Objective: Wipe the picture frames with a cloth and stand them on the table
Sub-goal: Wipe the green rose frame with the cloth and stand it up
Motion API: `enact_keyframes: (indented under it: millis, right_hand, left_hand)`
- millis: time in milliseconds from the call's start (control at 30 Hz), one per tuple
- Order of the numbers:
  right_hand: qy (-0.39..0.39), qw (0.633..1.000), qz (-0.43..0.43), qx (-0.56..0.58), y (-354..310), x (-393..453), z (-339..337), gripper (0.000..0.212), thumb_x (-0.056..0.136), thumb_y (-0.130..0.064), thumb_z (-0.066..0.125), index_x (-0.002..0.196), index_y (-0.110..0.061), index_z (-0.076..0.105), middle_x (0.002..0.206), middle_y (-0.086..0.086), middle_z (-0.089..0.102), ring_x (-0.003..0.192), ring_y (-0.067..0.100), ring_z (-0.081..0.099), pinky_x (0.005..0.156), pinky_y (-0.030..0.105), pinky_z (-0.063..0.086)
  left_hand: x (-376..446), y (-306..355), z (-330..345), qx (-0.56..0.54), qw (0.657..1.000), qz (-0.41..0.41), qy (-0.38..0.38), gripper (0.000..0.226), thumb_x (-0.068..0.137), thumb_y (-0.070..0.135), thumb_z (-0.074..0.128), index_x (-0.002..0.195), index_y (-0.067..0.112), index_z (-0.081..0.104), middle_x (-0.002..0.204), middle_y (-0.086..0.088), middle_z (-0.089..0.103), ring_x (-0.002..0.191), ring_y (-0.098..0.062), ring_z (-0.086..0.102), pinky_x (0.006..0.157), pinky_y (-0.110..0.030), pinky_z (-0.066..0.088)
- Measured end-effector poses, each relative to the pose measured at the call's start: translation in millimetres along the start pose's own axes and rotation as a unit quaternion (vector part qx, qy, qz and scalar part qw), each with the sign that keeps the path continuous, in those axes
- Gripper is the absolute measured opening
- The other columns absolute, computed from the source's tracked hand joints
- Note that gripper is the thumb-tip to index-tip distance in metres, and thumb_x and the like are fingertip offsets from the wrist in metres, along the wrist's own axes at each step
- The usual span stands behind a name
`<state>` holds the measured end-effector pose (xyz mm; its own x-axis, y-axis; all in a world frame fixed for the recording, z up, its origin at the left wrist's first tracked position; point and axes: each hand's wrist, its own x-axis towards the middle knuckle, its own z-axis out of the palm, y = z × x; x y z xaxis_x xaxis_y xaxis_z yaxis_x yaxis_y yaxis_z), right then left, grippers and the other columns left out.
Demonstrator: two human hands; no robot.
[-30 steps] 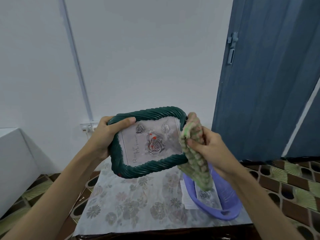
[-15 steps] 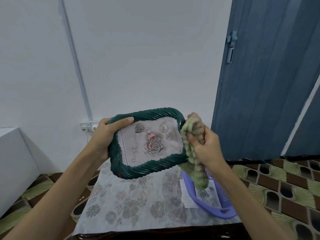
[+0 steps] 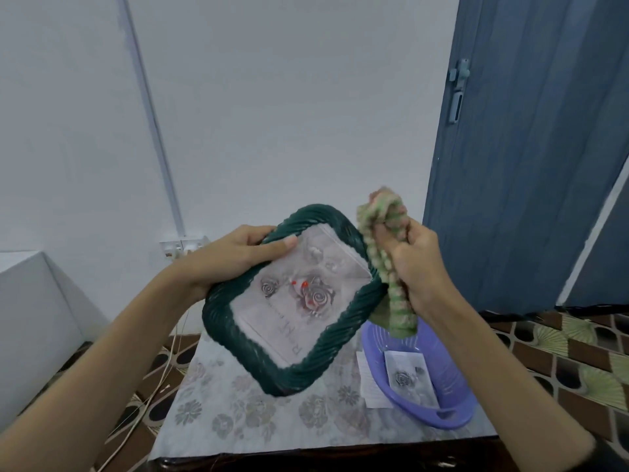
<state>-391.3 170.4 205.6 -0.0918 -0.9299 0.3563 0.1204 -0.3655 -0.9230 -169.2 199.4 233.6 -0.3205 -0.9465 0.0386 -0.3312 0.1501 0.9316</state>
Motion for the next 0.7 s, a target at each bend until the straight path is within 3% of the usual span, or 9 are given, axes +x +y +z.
enact_keyframes:
  millis: [100,167,233,300,367,433,533,600,700]
  right_hand:
    - [0.069,0.981,0.086,0.157,-2.1,12.1,-18.1,0.010,0.094,-0.011,0.050,0.096,-0.007,0.058,0.077,0.003,0.065,0.065,0.012,0.063,0.069,0.032,0.055]
    - [0.066,0.976,0.108,0.177,-0.4,12.0,-34.2,0.020,0.096,-0.016,0.045,0.107,-0.005,0.058,0.093,0.008,0.067,0.086,0.022,0.065,0.084,0.041,0.053]
    - [0.000,0.979,0.113,0.172,1.5,0.1,-39.4,0.022,0.097,-0.017,0.041,0.105,-0.006,0.059,0.093,0.007,0.070,0.088,0.021,0.067,0.080,0.036,0.055]
    - [-0.074,0.979,0.126,0.144,4.1,-17.1,-29.9,0.019,0.096,-0.014,0.041,0.095,-0.010,0.060,0.080,0.001,0.073,0.074,0.014,0.069,0.067,0.028,0.057]
    - [-0.097,0.984,0.121,0.087,7.3,-29.8,-11.3,0.014,0.092,-0.011,0.049,0.090,-0.012,0.062,0.078,-0.001,0.072,0.072,0.014,0.068,0.069,0.029,0.056]
    - [-0.062,0.995,0.072,0.022,11.0,-34.2,4.3,0.008,0.089,-0.012,0.056,0.088,-0.016,0.063,0.084,0.001,0.070,0.080,0.018,0.066,0.078,0.036,0.055]
    - [0.019,0.999,-0.001,-0.035,8.7,-33.5,13.1,0.010,0.088,-0.014,0.060,0.080,-0.019,0.061,0.077,0.002,0.065,0.074,0.019,0.061,0.072,0.036,0.053]
    - [0.066,0.997,0.021,0.017,7.6,-31.6,15.3,0.015,0.090,-0.018,0.058,0.076,-0.015,0.061,0.072,0.005,0.063,0.069,0.019,0.059,0.068,0.036,0.052]
    - [0.060,0.989,0.095,0.097,6.2,-26.3,15.2,0.019,0.093,-0.023,0.053,0.078,-0.014,0.062,0.071,0.002,0.064,0.064,0.015,0.061,0.063,0.031,0.054]
  left_hand:
    - [-2.0,-3.7,3.6,-0.057,0.995,0.028,0.080,0.040,0.077,0.040,0.059,0.103,0.011,0.065,0.089,-0.011,0.074,0.073,-0.023,0.070,0.063,-0.031,0.059]
    - [-3.3,-9.4,3.6,-0.097,0.983,0.047,0.150,0.029,0.083,0.038,0.055,0.097,0.015,0.065,0.080,-0.006,0.074,0.066,-0.018,0.070,0.056,-0.027,0.058]
    - [-1.6,-15.0,3.3,-0.119,0.968,0.061,0.213,0.022,0.089,0.037,0.052,0.094,0.020,0.065,0.076,-0.001,0.074,0.063,-0.014,0.069,0.054,-0.024,0.057]
    - [1.0,-16.9,8.2,-0.117,0.960,0.070,0.243,0.022,0.091,0.039,0.051,0.093,0.023,0.065,0.076,0.003,0.074,0.066,-0.012,0.069,0.058,-0.024,0.057]
    - [2.7,-15.4,18.8,-0.099,0.957,0.087,0.258,0.020,0.092,0.039,0.051,0.090,0.024,0.064,0.075,0.005,0.073,0.066,-0.012,0.068,0.059,-0.026,0.057]
    - [2.8,-12.4,29.4,-0.074,0.952,0.114,0.276,0.021,0.092,0.036,0.052,0.085,0.020,0.062,0.071,0.001,0.069,0.063,-0.013,0.065,0.057,-0.027,0.054]
    - [-0.5,-8.9,35.6,-0.049,0.939,0.167,0.295,0.039,0.088,0.039,0.056,0.082,0.000,0.054,0.071,-0.013,0.055,0.063,-0.021,0.052,0.059,-0.036,0.044]
    - [-2.7,-8.3,37.0,-0.061,0.934,0.184,0.300,0.050,0.083,0.042,0.058,0.085,-0.007,0.051,0.076,-0.016,0.055,0.066,-0.025,0.049,0.061,-0.042,0.042]
    - [-3.2,-9.1,41.4,-0.081,0.930,0.176,0.311,0.036,0.086,0.036,0.059,0.078,0.001,0.055,0.075,-0.017,0.058,0.065,-0.025,0.055,0.062,-0.043,0.047]
